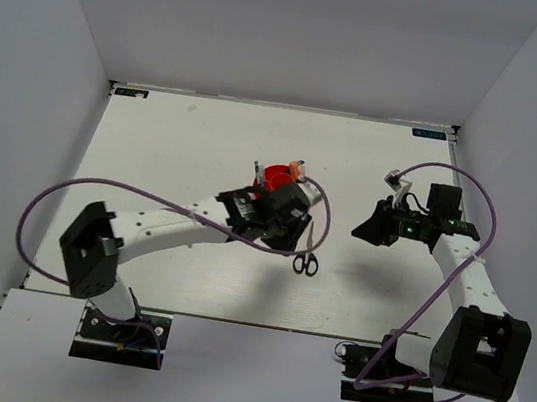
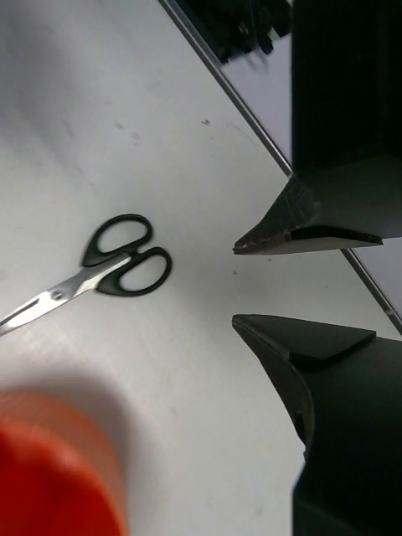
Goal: Sort the stationery into containers
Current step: Pick up the scissors from the center of the board.
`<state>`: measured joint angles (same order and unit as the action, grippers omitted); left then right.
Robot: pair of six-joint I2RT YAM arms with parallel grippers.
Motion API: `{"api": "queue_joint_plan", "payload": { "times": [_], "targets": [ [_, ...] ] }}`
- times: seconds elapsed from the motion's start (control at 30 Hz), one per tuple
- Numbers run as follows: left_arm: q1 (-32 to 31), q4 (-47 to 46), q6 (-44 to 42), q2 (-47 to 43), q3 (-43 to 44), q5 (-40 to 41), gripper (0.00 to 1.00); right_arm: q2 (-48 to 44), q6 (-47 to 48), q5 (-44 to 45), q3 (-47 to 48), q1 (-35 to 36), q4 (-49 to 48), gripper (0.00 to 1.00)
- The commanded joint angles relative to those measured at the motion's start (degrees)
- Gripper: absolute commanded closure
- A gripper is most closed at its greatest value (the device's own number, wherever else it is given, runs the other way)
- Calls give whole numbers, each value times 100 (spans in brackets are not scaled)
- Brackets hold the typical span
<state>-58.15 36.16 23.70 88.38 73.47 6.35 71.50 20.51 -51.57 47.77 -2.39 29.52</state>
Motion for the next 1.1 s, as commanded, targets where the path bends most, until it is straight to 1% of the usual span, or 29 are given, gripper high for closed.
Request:
{"api": "queue_joint_plan", "payload": {
  "times": [0.0, 0.03, 0.13, 0.33, 0.43, 0.63, 0.87, 1.07],
  "targets": [
    [-319, 154, 240, 415, 53, 147, 55, -216, -179, 401, 84, -16, -166, 67],
    [-389, 154, 344, 495, 140, 147, 55, -242, -205, 585, 84, -16, -157, 67],
    [-416, 198, 547, 960, 325, 244, 55, -400, -223, 735, -13, -33, -166, 66],
    [-425, 295, 741, 1681, 651, 305, 55, -427, -249, 710, -4, -42, -148, 64],
    [-425, 269, 732, 1849, 773, 288, 52, -444, -215, 666, -4, -51, -96, 64],
    [-373, 269, 741, 2210, 1081, 288, 52, -427, -162, 596, -22, -51, -87, 63],
    [-232, 225, 741, 2482, 1231, 288, 52, -462, -170, 534, -31, -77, -60, 63],
    [-118, 189, 829, 2649, 1169, 305, 53, -453, -197, 482, -22, -86, -104, 63]
  ]
}}
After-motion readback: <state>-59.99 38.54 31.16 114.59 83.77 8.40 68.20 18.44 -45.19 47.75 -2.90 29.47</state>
